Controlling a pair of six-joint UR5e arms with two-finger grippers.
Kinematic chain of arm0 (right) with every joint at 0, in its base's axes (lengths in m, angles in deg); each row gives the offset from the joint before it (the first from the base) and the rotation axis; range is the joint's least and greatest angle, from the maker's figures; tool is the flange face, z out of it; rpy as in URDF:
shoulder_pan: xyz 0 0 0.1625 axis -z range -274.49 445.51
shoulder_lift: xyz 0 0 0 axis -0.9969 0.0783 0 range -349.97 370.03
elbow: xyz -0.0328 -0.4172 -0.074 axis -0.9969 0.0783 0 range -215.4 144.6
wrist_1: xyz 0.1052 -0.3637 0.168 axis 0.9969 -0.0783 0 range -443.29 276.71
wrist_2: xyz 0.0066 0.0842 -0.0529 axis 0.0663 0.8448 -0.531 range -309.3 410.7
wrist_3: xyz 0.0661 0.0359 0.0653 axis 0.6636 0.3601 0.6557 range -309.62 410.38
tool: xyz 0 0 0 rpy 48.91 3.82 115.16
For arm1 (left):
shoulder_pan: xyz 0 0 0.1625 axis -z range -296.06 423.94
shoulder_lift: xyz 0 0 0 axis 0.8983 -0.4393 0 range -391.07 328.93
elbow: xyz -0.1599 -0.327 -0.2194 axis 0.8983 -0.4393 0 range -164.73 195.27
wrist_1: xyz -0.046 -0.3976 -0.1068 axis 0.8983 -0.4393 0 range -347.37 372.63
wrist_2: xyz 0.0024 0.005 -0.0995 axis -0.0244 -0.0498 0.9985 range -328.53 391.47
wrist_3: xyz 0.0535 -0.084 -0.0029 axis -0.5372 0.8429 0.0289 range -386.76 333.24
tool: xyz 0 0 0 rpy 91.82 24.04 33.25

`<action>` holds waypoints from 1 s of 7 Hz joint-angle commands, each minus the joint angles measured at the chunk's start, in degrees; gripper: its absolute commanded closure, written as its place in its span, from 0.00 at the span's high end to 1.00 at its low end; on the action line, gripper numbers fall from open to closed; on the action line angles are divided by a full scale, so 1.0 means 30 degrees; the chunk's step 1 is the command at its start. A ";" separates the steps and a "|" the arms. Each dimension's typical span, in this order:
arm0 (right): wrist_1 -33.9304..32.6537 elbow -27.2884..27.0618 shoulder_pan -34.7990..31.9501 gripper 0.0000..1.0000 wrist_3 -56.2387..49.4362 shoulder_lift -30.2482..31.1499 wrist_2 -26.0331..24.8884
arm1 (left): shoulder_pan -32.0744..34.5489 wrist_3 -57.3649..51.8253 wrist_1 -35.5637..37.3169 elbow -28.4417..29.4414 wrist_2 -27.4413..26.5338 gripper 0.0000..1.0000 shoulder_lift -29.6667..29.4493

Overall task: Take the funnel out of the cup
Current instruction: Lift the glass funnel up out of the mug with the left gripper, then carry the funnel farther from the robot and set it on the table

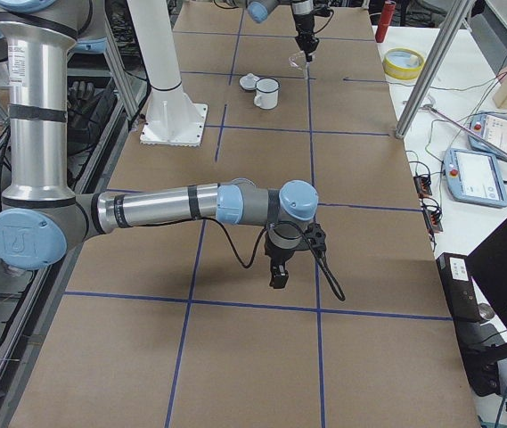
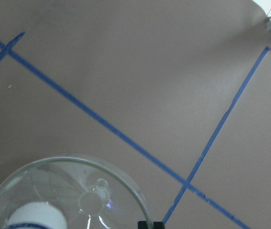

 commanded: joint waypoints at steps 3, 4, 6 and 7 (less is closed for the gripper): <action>0.0000 0.0000 0.0000 1.00 -0.0003 0.0000 0.0000 | 0.0253 0.2657 -1.3693 0.7152 -0.4724 0.00 0.1760; 0.0000 0.0000 0.0000 1.00 -0.0003 0.0000 0.0000 | 0.0252 0.3540 -1.5438 0.7345 -0.5144 0.00 0.2051; 0.0000 0.0000 0.0000 1.00 -0.0003 0.0000 0.0000 | 0.0135 0.3871 -1.7993 0.8631 -0.5820 0.00 0.2142; 0.0000 0.0000 0.0000 1.00 0.0026 0.0000 0.0000 | -0.0039 0.3871 -1.8150 0.8781 -0.5909 0.00 0.2171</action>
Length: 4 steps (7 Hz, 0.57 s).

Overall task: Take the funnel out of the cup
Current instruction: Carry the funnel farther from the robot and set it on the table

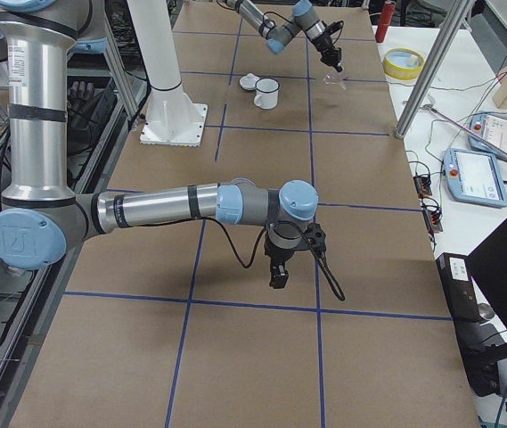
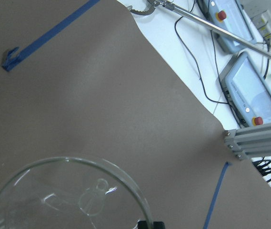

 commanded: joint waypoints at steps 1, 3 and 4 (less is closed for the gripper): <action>0.0000 -0.0001 0.0000 1.00 -0.0006 0.0000 -0.0001 | -0.0539 0.0084 -0.2542 0.1054 -0.0727 0.00 0.0014; 0.0000 -0.0001 0.0000 1.00 0.0023 0.0000 -0.0001 | -0.1360 0.0084 -0.3994 0.2142 -0.1260 0.00 0.0014; 0.0000 -0.0001 0.0000 1.00 -0.0006 0.0000 -0.0001 | -0.1537 0.0084 -0.4402 0.2347 -0.1289 0.00 0.0014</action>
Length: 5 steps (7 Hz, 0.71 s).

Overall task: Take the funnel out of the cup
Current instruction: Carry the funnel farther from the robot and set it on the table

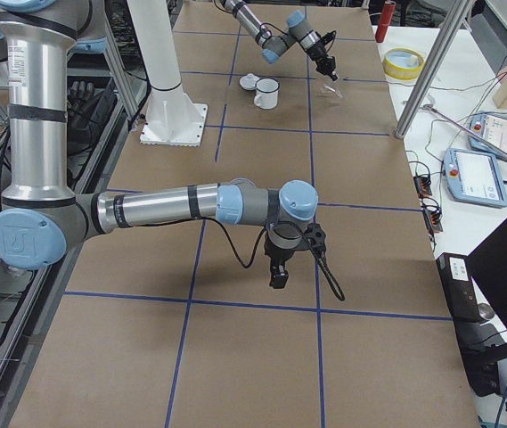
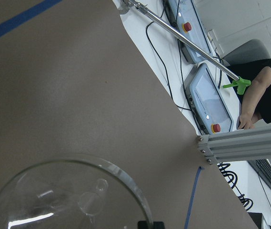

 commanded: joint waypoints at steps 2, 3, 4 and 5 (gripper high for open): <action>0.0000 0.0000 0.0000 1.00 -0.0021 0.0000 0.0000 | -0.0511 0.0001 -0.1409 0.0680 -0.0706 0.42 -0.0009; 0.0000 0.0000 0.0000 1.00 -0.0021 0.0000 0.0000 | -0.0541 -0.0028 -0.1382 0.0652 -0.0680 0.84 0.0020; 0.0000 0.0000 0.0000 1.00 -0.0021 0.0000 0.0000 | -0.0512 -0.0029 -0.1237 0.0478 -0.0680 0.93 0.0020; 0.0000 0.0000 0.0000 1.00 -0.0021 0.0000 0.0000 | -0.0483 -0.0058 -0.1119 0.0128 -0.0535 0.93 0.0078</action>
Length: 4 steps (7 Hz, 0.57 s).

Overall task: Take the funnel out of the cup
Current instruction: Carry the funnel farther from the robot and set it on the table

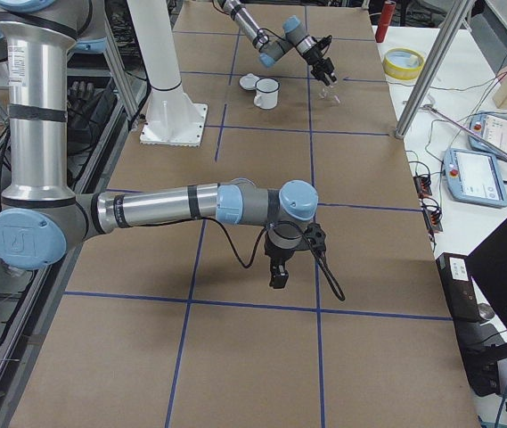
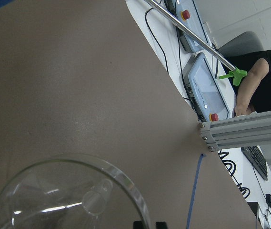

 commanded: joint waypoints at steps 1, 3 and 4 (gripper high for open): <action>0.0000 0.0000 0.0000 1.00 0.0028 0.0000 0.0000 | 0.0023 -0.0169 0.1686 -0.1902 0.0331 0.92 0.0767; 0.0000 0.0000 0.0000 1.00 -0.0001 0.0000 0.0000 | 0.0227 -0.0607 0.9310 -0.6582 0.4917 0.91 0.2436; 0.0000 0.0000 0.0000 1.00 0.0028 0.0000 0.0000 | 0.0200 -0.2698 1.5091 -0.9883 0.5020 0.91 0.3256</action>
